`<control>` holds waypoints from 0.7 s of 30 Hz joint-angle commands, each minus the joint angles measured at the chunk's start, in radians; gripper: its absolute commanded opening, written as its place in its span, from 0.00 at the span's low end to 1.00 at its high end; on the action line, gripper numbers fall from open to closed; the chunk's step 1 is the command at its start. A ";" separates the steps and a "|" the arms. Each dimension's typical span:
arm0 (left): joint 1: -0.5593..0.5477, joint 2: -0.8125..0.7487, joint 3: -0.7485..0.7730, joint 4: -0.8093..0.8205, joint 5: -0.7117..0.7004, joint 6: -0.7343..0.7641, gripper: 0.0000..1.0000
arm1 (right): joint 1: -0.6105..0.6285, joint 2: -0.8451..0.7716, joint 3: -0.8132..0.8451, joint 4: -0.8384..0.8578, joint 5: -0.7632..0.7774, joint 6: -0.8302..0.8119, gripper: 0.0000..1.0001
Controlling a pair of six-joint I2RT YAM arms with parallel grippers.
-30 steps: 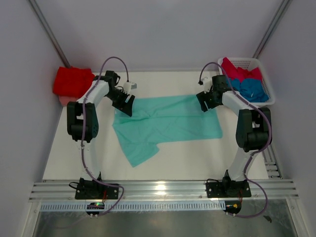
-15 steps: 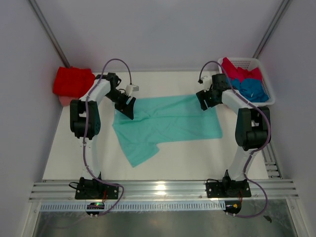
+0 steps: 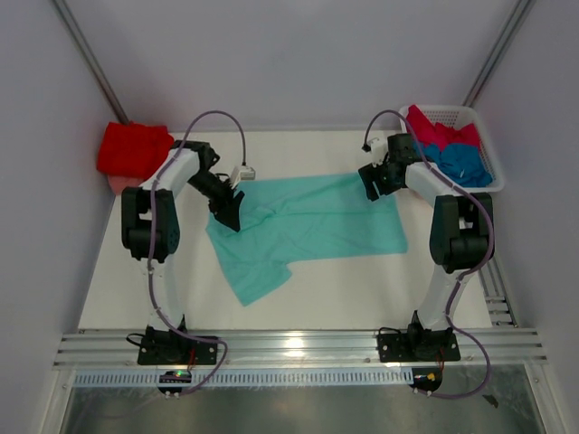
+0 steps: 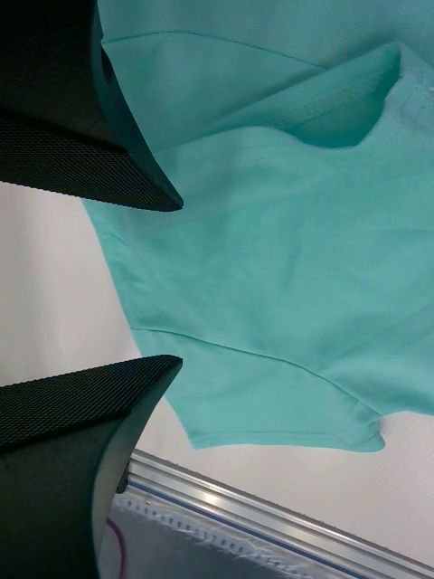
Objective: Fold and stack the t-shirts
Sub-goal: Fold the tshirt
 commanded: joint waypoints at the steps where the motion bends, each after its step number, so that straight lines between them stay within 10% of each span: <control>1: -0.002 -0.100 0.000 -0.198 -0.018 -0.031 0.67 | -0.002 0.003 0.049 0.008 -0.025 0.015 0.75; 21: -0.004 0.299 0.413 -0.039 -0.101 -0.189 0.67 | -0.001 0.024 0.061 -0.008 -0.015 0.013 0.75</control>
